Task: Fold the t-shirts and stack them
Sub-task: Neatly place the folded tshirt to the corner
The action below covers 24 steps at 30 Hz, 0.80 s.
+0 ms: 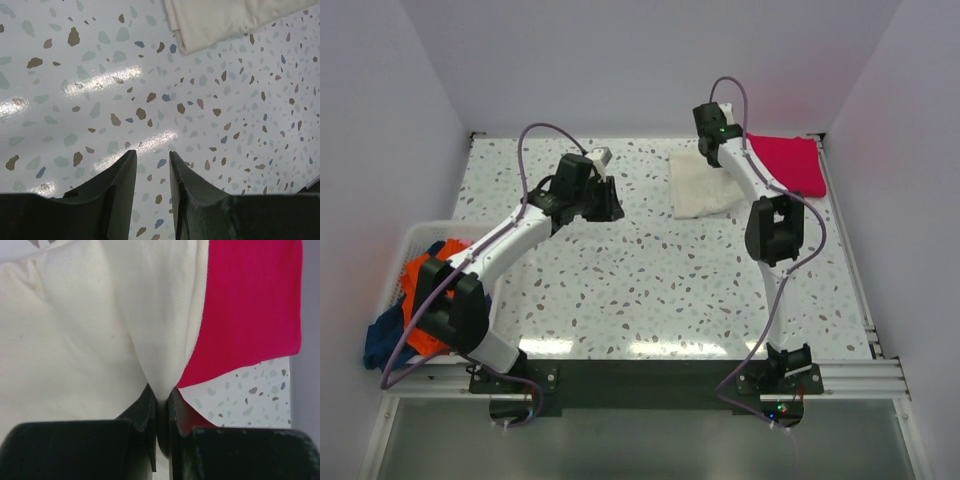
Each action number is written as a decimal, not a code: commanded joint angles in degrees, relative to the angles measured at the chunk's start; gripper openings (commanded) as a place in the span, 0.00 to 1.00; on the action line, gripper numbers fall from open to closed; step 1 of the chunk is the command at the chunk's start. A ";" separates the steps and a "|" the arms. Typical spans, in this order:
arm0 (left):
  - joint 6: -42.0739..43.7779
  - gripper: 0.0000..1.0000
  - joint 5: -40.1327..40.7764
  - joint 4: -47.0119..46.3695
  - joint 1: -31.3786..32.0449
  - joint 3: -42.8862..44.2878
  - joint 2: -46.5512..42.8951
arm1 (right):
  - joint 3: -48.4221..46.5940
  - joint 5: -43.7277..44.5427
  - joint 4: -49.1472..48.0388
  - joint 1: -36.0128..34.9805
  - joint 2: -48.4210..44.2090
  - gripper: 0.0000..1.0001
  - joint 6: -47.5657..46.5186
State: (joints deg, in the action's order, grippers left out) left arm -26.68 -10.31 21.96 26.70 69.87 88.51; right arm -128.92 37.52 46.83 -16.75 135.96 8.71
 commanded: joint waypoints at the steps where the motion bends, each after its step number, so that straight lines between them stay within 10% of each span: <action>1: 2.68 0.37 -1.30 -0.42 -0.86 -1.65 -2.29 | -4.49 8.35 -3.75 0.49 1.14 0.00 -8.08; 24: 5.14 0.36 -4.46 -1.21 -3.85 -2.89 2.72 | -4.59 11.70 -13.07 2.87 1.77 0.00 -20.48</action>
State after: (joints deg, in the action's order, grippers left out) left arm -23.29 -13.34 22.02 23.31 67.13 91.13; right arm -134.82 47.13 36.60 -13.96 141.80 -9.72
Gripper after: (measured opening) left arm 0.361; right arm 0.067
